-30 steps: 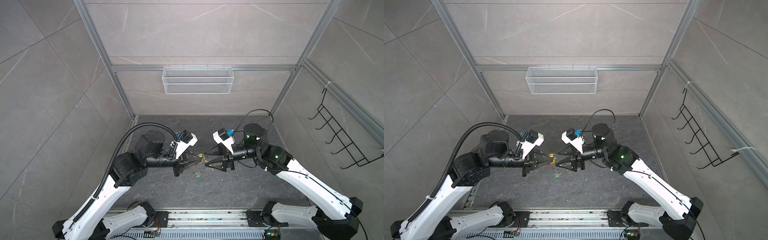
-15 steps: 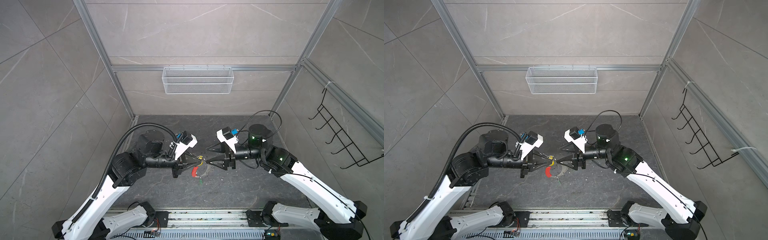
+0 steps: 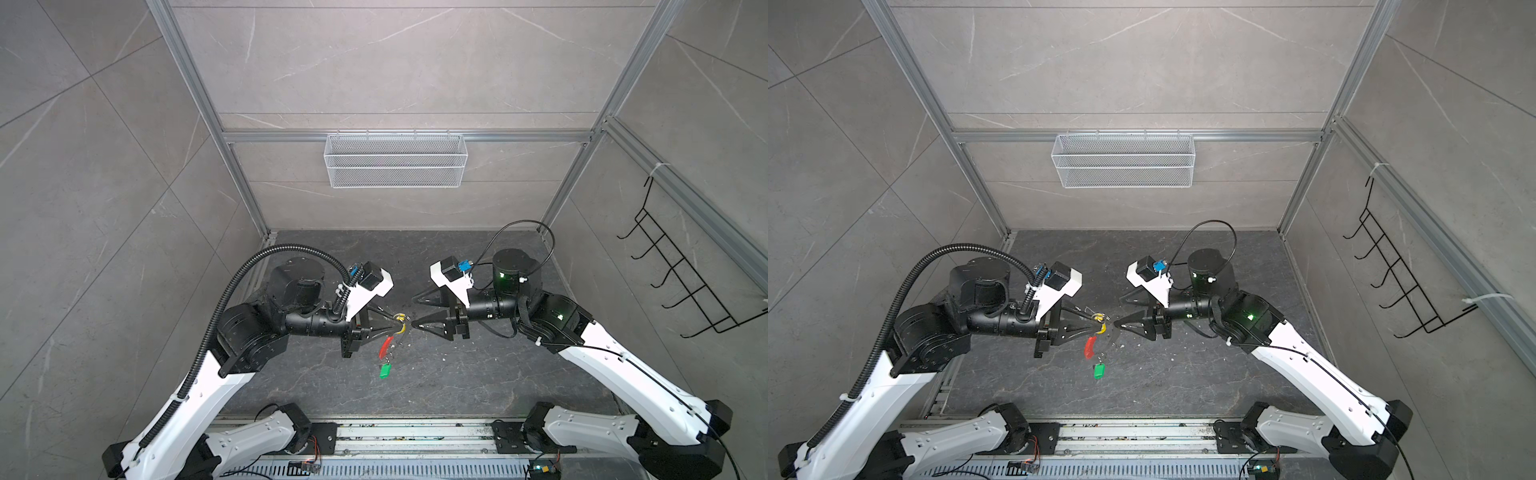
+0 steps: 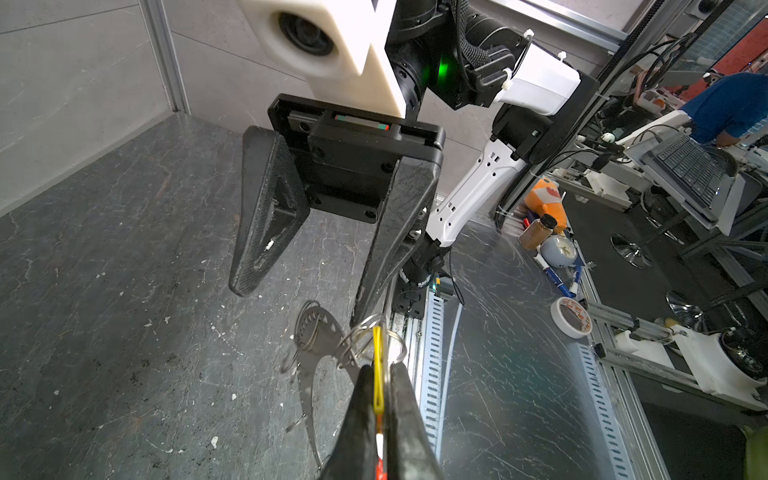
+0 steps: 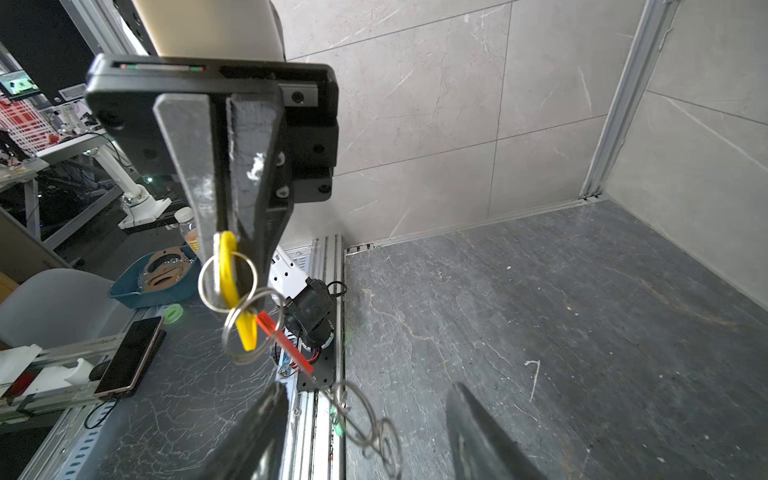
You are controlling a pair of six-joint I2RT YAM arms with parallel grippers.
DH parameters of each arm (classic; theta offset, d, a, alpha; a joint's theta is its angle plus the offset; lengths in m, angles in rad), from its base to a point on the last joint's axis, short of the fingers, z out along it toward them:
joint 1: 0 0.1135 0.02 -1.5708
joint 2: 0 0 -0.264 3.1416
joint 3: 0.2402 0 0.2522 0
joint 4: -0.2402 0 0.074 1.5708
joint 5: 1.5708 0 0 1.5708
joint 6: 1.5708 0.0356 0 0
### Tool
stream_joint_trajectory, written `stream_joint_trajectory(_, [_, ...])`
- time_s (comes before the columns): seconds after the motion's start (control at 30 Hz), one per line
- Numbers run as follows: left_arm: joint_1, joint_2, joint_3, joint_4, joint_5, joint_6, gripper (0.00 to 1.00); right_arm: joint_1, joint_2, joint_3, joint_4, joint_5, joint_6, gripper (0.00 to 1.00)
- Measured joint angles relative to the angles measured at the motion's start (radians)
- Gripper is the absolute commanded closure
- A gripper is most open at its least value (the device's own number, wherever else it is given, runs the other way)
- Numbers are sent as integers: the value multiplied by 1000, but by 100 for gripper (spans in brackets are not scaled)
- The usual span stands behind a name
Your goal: Remove the keys from the keyring
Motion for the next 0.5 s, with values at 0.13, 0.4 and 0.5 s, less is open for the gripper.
stream_joint_trajectory(0.13, [0, 6, 0, -16, 0, 6, 100, 0, -12, 5, -8, 31, -12, 38])
stream_joint_trajectory(0.4, [0, 11, 10, -29, 5, 18, 100, 0, -52, 46, -43, 5, -23, 36])
stream_joint_trajectory(0.5, [0, 18, 24, -30, 8, 20, 100, 0, -39, 62, -65, -44, -26, 36])
